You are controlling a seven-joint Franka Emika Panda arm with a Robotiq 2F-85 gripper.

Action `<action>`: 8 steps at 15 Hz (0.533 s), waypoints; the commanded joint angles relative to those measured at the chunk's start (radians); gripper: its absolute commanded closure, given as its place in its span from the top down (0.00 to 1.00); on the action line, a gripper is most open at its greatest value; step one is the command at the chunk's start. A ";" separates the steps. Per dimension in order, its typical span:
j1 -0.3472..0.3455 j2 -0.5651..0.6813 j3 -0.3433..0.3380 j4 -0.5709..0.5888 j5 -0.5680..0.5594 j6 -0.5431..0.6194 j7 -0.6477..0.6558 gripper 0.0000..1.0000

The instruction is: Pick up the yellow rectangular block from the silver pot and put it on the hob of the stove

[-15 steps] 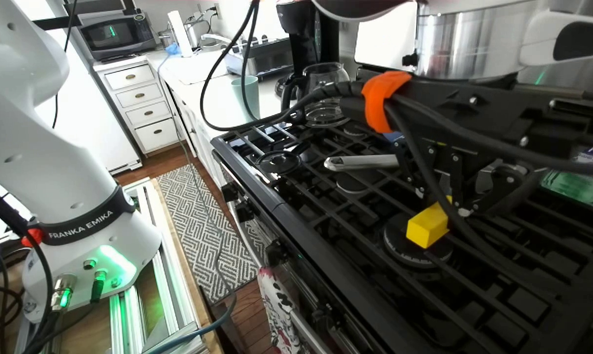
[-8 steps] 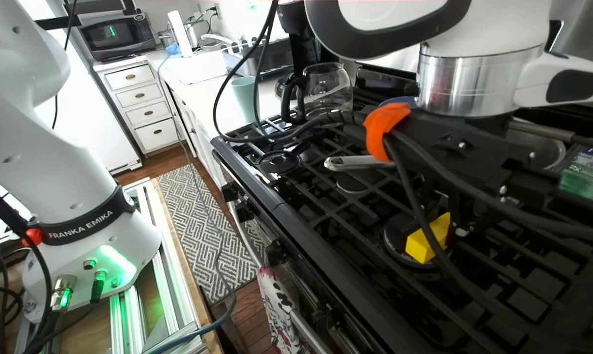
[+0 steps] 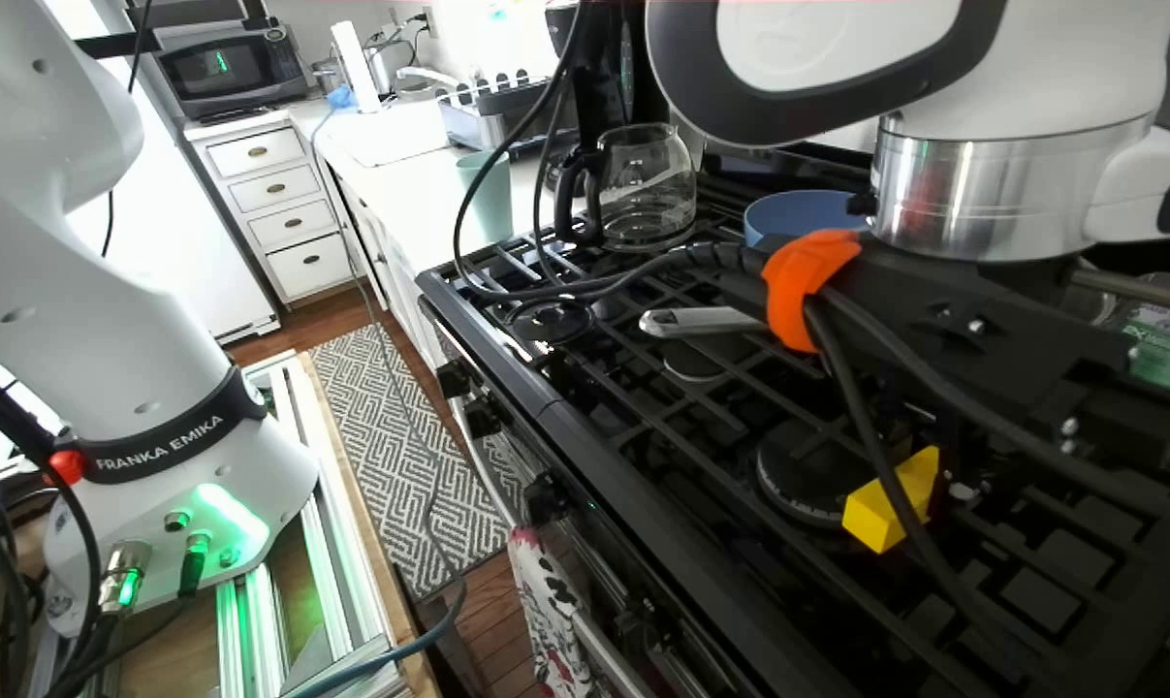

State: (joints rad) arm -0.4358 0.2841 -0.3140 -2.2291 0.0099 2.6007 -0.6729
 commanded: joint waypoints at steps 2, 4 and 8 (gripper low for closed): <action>-0.040 0.051 0.040 0.067 0.037 -0.011 -0.004 0.58; -0.043 0.059 0.044 0.079 0.032 -0.016 0.006 0.69; -0.038 0.042 0.042 0.070 0.015 -0.020 0.022 0.98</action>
State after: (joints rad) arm -0.4573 0.3312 -0.2874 -2.1704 0.0219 2.5986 -0.6669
